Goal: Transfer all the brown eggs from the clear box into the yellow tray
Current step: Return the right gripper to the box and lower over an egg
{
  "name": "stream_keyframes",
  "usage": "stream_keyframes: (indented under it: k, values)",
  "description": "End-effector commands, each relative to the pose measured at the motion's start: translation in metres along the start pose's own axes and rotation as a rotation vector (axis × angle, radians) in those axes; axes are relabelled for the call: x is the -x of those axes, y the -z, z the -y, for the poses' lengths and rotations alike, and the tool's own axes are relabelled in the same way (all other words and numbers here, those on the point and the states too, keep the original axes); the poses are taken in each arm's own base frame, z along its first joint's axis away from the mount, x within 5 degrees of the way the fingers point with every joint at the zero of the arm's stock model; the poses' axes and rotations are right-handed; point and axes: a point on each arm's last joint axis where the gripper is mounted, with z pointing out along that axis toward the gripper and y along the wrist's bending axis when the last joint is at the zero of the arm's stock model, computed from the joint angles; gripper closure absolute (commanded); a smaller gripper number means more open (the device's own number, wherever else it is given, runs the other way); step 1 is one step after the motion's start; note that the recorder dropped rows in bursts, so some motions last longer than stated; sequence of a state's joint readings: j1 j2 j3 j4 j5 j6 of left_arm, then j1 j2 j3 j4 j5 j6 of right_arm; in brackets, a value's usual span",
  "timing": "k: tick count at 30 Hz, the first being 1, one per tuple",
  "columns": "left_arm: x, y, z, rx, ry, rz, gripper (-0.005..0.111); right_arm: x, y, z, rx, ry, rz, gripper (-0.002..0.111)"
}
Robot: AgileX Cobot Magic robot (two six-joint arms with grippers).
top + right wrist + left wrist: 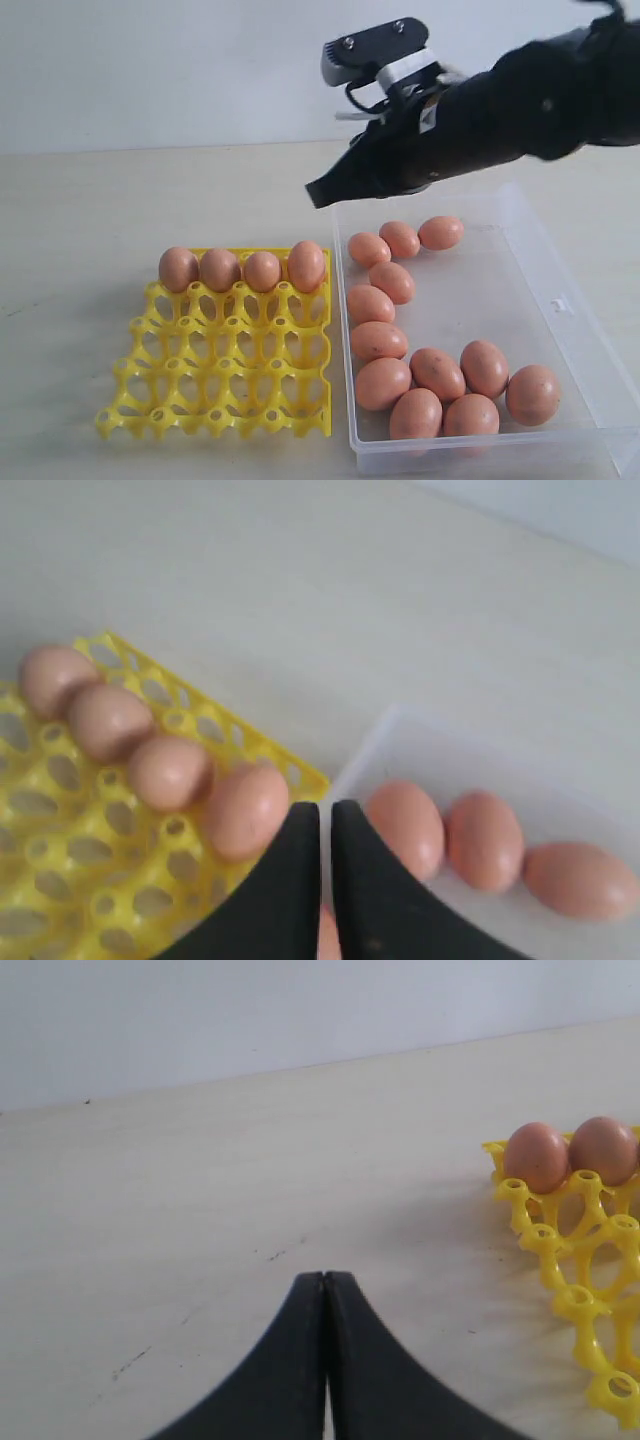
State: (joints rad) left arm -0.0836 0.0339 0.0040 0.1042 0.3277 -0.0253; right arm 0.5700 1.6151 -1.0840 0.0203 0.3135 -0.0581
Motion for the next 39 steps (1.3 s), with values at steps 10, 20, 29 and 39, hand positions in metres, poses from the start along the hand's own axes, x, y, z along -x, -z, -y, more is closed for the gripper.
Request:
stream_keyframes:
  k: [10, 20, 29, 39]
  values:
    - [0.002, 0.0, 0.0, -0.008, 0.005, 0.014, 0.107, -0.039, 0.015, 0.069, -0.029, -0.352, -0.572, 0.048]
    - [0.002, 0.0, 0.0, -0.008, 0.005, 0.014, 0.107, -0.076, -0.017, 0.062, 0.038, -0.391, -0.805, 0.052]
    - [0.002, 0.0, 0.0, -0.008, 0.005, 0.014, 0.107, -0.097, -0.035, 0.061, 0.039, -0.398, -0.852, 0.052]
    - [0.002, 0.0, 0.0, -0.008, 0.005, 0.014, 0.107, -0.098, -0.046, 0.064, 0.024, -0.391, -0.797, 0.052]
